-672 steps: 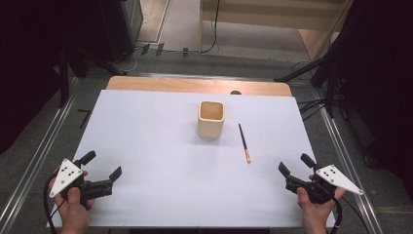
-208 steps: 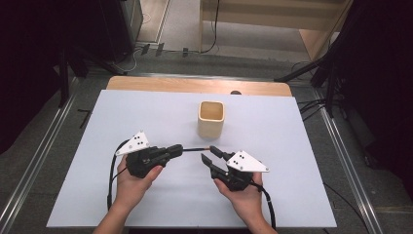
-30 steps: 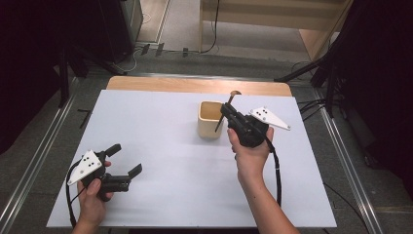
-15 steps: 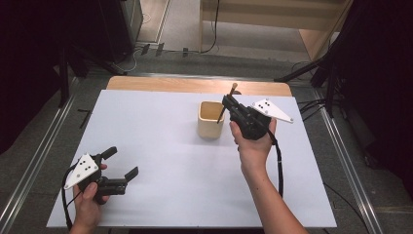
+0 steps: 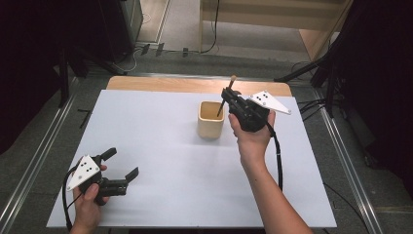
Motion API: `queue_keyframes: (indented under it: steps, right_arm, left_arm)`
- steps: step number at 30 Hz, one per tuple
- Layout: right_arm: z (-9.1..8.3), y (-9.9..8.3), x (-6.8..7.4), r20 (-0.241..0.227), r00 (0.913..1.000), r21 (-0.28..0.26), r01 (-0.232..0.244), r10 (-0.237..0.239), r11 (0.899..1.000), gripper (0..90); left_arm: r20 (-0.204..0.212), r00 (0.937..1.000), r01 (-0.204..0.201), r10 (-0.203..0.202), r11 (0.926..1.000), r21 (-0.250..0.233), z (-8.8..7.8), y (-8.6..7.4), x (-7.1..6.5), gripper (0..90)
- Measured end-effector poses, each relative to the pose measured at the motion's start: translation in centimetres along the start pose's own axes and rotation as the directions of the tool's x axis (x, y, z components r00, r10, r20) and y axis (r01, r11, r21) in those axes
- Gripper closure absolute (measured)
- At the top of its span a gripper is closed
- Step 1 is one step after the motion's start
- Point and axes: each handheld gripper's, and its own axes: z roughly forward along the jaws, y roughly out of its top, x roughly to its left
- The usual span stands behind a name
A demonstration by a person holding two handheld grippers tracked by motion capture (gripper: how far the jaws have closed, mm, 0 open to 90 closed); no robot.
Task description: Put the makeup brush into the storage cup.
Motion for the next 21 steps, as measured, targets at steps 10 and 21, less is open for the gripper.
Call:
queue_keyframes:
  steps: [10,21]
  right_arm:
    - [1.2,-0.8,-0.4,0.022,0.9994,0.034,0.026,-0.027,0.999,84.3]
    - [2.1,-1.9,-0.9,0.058,0.9974,0.070,0.040,-0.044,0.997,84.3]
  left_arm:
    - [-0.002,1.0000,0.004,-0.004,1.0000,0.004,0.1,-0.1,0.0,0.0]
    - [0.006,1.0000,-0.002,0.002,0.9999,0.013,0.1,-0.1,0.0,0.0]
